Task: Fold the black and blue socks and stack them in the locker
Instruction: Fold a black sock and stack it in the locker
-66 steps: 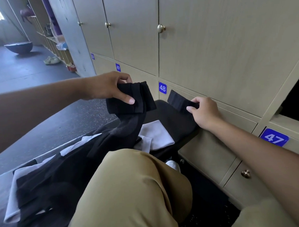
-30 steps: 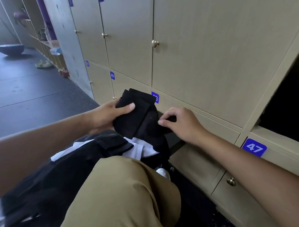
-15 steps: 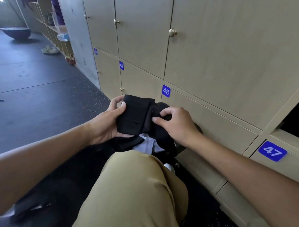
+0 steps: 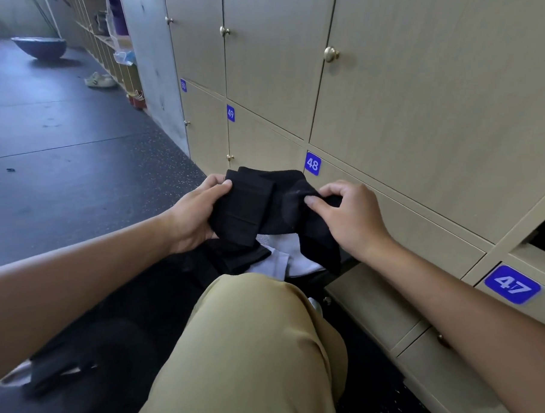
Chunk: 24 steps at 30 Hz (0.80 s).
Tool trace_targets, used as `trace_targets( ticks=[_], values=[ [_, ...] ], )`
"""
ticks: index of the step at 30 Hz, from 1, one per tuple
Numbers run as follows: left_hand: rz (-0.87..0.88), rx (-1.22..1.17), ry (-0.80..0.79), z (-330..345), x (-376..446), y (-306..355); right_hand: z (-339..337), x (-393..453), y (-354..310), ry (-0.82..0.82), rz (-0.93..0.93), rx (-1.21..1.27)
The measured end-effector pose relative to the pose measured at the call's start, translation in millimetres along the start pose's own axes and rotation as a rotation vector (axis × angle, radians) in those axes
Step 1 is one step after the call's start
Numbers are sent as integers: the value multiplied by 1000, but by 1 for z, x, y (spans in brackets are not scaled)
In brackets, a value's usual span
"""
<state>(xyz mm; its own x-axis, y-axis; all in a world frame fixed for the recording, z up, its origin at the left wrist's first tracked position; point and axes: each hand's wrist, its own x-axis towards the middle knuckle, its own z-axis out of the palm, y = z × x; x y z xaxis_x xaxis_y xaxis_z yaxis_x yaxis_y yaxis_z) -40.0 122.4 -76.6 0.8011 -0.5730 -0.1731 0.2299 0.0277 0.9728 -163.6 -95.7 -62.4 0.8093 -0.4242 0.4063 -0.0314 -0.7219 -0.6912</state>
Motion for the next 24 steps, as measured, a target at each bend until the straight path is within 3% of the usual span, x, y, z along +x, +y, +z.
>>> trace_targets(
  ticks=[6, 10, 15, 24],
  values=[
    [26, 27, 118, -23, 2, 12, -12, 6, 4, 114, 74, -7],
    [54, 66, 171, -35, -6, 18, -11, 6, 11, 101, 102, -33],
    [57, 122, 154, -43, -14, 22, -7, 10, 19, 96, 76, -33],
    [47, 120, 97, -16, -18, 30, -37, 10, 15, 270, 14, -34]
  ],
)
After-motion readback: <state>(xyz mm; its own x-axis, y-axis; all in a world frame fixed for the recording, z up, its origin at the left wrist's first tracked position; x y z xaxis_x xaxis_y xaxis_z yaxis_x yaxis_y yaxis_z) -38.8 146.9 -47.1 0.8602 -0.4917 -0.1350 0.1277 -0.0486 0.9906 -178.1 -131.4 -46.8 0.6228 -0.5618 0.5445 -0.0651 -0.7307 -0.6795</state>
